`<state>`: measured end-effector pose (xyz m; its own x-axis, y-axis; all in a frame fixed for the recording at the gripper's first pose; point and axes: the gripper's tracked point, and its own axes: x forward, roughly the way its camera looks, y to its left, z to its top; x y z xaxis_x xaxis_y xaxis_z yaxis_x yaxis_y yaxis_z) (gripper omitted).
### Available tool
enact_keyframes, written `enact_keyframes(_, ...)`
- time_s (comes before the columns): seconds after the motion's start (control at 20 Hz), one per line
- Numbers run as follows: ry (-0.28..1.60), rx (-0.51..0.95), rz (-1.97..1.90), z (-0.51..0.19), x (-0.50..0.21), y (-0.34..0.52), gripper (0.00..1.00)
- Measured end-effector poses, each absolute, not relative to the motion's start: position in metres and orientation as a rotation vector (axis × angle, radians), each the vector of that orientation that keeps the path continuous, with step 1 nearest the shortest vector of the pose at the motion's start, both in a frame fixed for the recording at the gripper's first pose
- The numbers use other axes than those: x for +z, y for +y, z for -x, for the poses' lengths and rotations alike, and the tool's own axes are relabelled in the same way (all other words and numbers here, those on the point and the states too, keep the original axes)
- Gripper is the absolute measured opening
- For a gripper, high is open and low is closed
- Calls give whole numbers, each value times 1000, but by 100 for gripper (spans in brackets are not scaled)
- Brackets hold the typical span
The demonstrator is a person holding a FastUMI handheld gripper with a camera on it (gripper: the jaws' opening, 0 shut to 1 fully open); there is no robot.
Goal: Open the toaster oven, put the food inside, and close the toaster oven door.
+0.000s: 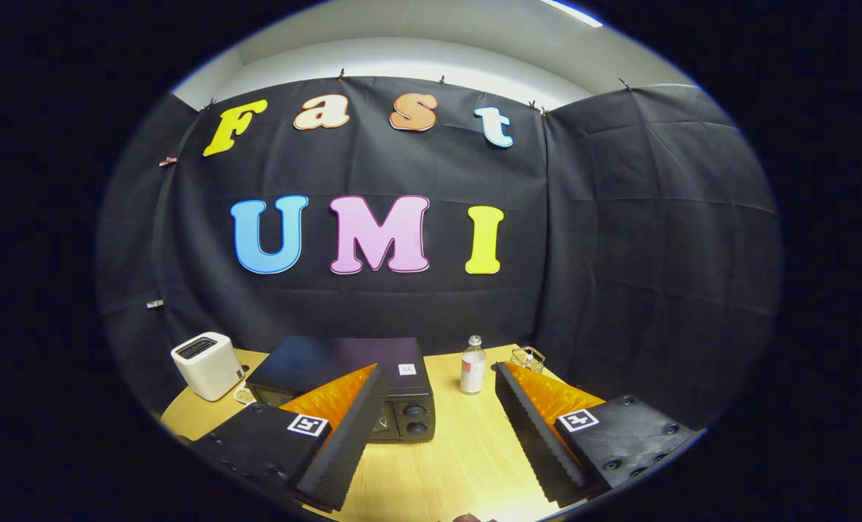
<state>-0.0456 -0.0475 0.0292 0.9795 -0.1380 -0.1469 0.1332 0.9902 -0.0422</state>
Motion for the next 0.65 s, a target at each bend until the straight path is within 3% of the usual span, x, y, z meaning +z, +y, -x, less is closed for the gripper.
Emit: enact_keyframes(0.65,159,-83,5,31,33,-31,99)
